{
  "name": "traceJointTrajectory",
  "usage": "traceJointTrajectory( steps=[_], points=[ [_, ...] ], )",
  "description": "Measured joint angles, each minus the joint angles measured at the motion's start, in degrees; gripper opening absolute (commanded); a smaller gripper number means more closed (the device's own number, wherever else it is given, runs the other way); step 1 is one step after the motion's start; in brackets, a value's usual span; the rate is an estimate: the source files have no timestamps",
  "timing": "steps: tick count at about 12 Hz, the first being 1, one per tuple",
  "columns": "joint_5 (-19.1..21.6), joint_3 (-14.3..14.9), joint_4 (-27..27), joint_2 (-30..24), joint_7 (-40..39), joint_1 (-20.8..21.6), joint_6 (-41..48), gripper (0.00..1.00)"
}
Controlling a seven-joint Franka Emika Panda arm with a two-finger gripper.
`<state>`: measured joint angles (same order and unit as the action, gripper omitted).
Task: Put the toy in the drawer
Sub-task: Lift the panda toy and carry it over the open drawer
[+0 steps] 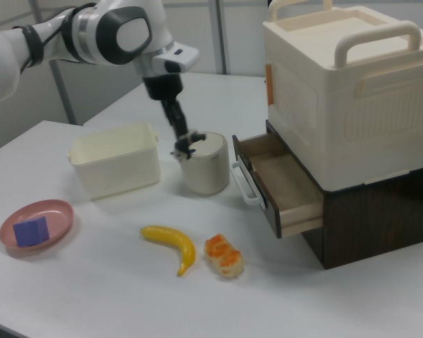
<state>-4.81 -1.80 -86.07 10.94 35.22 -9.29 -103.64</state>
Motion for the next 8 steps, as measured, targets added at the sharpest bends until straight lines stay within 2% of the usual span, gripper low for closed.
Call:
traceJointTrajectory(
  steps=[4, 6, 8],
  points=[
    [-0.8, 4.1, 0.1, 0.4, 0.3, -0.2, -10.9, 0.00],
    [-1.7, 7.2, 0.1, 0.8, 1.4, -0.2, -16.7, 0.00],
    [-4.6, 9.4, 0.1, 1.6, 4.6, -0.2, -22.3, 0.00]
  ],
)
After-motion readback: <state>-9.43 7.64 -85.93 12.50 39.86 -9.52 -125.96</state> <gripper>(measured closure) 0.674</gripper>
